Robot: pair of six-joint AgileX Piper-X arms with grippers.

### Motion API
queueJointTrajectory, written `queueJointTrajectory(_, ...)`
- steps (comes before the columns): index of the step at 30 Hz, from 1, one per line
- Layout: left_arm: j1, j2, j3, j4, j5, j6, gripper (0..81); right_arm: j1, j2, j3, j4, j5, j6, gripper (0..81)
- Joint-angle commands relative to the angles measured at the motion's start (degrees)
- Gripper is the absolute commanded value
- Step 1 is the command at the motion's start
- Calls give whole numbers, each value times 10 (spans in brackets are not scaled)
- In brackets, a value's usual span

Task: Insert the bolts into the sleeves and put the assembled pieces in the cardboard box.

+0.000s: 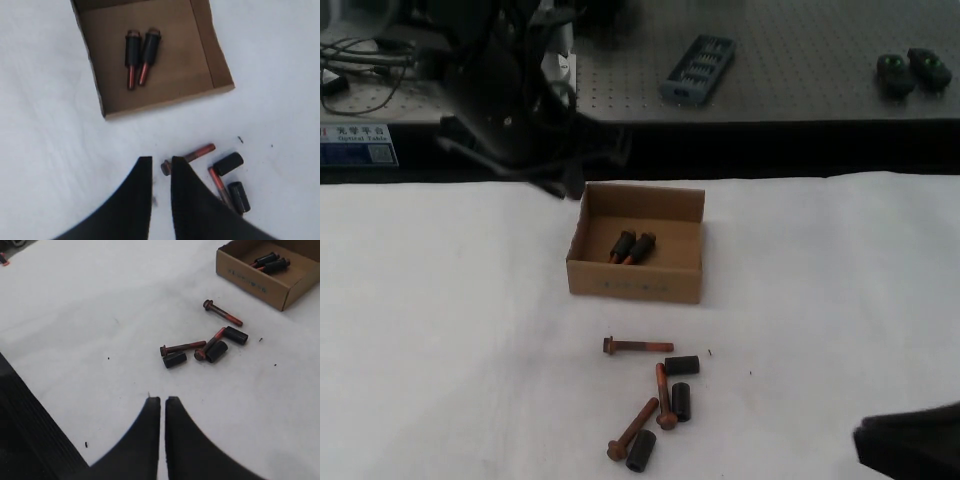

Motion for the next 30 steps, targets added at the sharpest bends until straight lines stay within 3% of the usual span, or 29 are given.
queueJointTrajectory(1, 2, -78, 132, -45, -2, -13, 105, -5, 13, -12, -1, -8, -17, 37)
queueJointTrajectory(14, 2, -303, 413, -146, -1, -31, 105, -172, 269, -160, 16, -147, -223, 13)
queueJointTrajectory(15, 2, -318, 429, -146, -3, -31, 105, -178, 292, -175, 16, -148, -236, 53)
queueJointTrajectory(20, 2, -382, 499, -155, -4, -51, 105, -185, 402, -256, 41, -144, -287, 260)
queueJointTrajectory(25, 2, -443, 563, -181, -6, -92, 105, -185, 501, -334, 73, -135, -359, 206)
queueJointTrajectory(30, 2, -501, 620, -181, -17, -92, 105, -178, 584, -406, 93, -122, -363, 188)
